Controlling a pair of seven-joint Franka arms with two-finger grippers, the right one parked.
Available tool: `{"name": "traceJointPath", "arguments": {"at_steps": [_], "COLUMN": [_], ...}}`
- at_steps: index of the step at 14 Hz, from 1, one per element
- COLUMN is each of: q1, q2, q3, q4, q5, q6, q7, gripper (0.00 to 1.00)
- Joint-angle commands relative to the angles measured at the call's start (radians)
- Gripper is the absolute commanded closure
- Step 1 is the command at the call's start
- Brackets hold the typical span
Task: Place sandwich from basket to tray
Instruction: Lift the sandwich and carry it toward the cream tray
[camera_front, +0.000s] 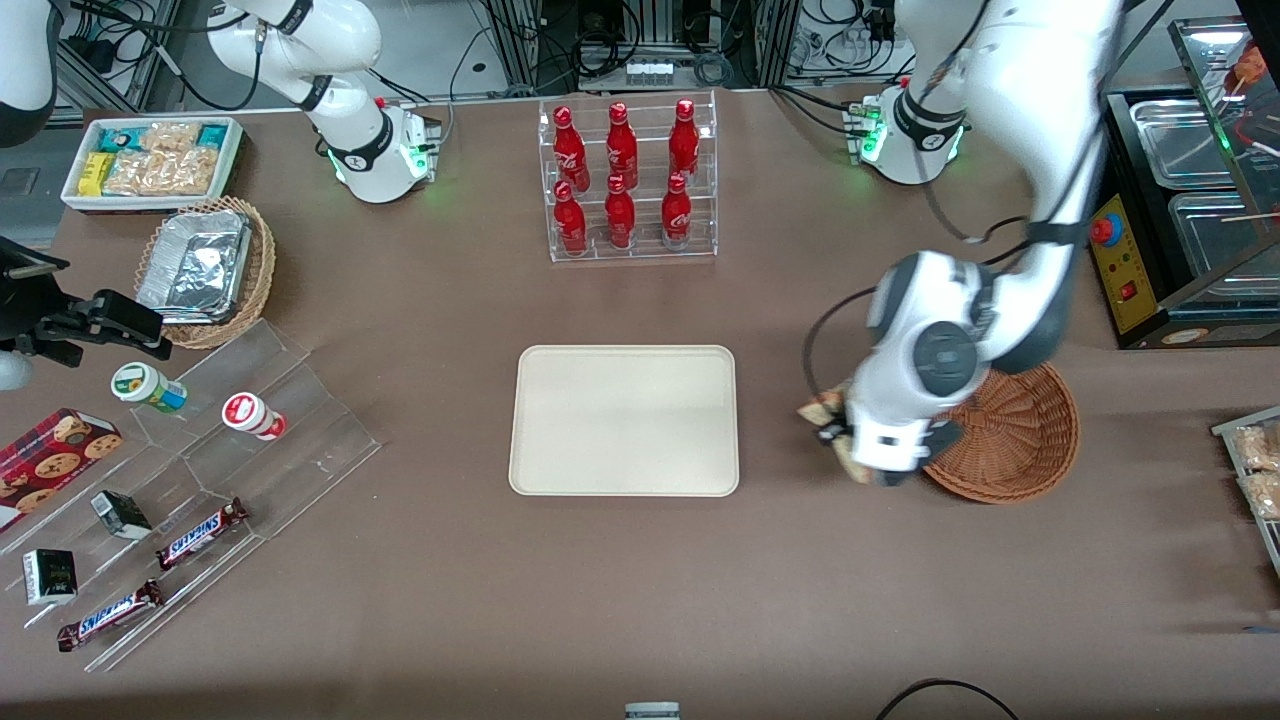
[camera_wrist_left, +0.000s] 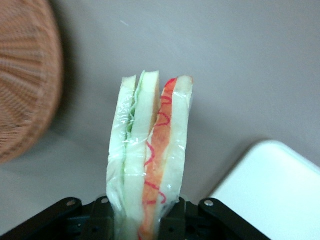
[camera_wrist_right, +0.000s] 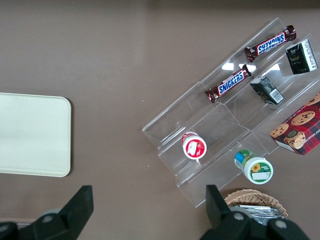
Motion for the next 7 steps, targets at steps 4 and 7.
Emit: {"name": "traceJointPath", "arguments": {"at_steps": [4, 7], "q1": [-0.172, -0.227], "q2": [0.134, 0.151], "q3": [0.014, 0.013], "q4": [0.128, 0.128], "q5": [-0.017, -0.023], "q6": [0.091, 0.121], "q7": [0.263, 0.332], "gripper": [0.85, 0.85]}}
